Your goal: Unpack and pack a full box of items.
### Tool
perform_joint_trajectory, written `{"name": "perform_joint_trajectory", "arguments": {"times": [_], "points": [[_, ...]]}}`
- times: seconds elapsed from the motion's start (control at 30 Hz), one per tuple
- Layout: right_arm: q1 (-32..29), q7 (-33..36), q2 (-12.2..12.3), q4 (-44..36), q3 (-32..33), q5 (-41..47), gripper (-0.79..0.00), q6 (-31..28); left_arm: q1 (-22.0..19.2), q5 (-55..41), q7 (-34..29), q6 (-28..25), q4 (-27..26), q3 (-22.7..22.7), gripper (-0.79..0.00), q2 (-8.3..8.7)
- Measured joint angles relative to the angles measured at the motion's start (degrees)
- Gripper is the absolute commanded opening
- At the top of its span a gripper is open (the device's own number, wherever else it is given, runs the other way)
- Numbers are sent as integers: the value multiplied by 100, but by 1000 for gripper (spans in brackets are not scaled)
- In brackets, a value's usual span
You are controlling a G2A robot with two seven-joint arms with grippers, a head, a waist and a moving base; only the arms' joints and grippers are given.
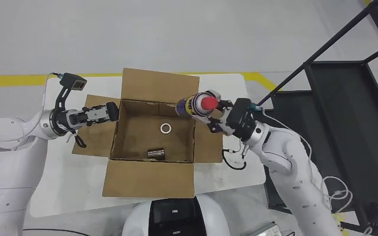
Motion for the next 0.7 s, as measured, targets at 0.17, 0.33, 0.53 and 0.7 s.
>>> {"name": "perform_joint_trajectory", "arguments": {"times": [0.17,0.33,0.53,0.7], "points": [[389,859,-43,184,-722,-527,-785,220,0,0,0,0,0,0,0,0],[664,1648,-84,347,-1288,-1085,-785,388,0,0,0,0,0,0,0,0],[1062,2236,-176,781,-1902,-1714,-785,738,0,0,0,0,0,0,0,0],[1527,2431,-311,1347,-2487,-2019,-785,914,0,0,0,0,0,0,0,0]]}}
